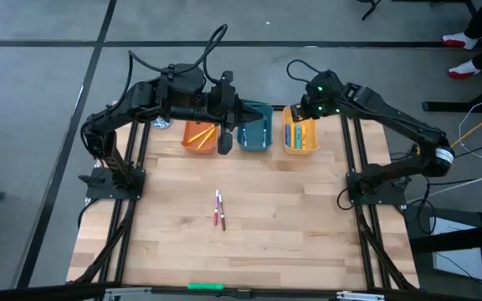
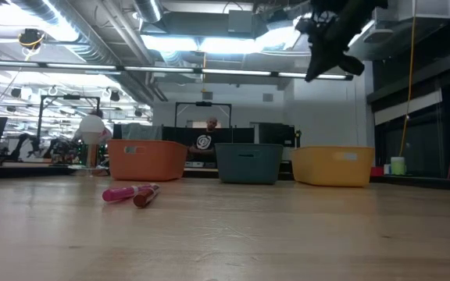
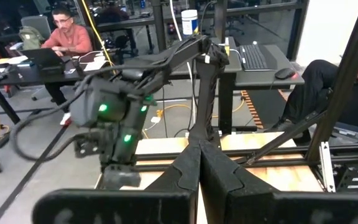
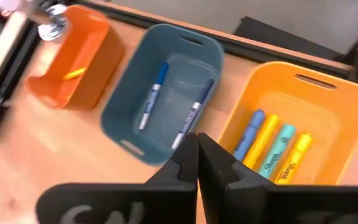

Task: Pick & Place Markers
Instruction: Put the green highlighter pen into the yellow bin

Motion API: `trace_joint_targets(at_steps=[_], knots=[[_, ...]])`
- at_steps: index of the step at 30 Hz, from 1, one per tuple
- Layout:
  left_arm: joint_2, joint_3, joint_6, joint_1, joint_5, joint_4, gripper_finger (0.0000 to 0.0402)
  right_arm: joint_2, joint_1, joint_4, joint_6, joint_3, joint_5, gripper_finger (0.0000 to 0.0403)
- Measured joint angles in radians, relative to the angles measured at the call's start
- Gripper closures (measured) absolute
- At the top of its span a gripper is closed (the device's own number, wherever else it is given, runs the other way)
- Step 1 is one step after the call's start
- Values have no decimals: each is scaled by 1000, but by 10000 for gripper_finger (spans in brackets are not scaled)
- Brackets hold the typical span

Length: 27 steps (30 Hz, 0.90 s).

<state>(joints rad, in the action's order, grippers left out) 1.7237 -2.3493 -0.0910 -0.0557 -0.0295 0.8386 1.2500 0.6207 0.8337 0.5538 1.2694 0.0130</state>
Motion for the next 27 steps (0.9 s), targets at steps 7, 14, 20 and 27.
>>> trace_joint_targets(at_steps=[7,14,20,27], knots=[[0,0,25,30,-46,97,400,-86,-105,-7,-100,0,15,403],[0,0,49,80,-61,175,400,-198,-206,-87,-144,0,73,403],[0,0,52,129,-82,290,400,-286,-281,-170,-139,0,145,403],[0,0,53,208,-81,443,400,-349,-339,-193,-114,0,147,403]])
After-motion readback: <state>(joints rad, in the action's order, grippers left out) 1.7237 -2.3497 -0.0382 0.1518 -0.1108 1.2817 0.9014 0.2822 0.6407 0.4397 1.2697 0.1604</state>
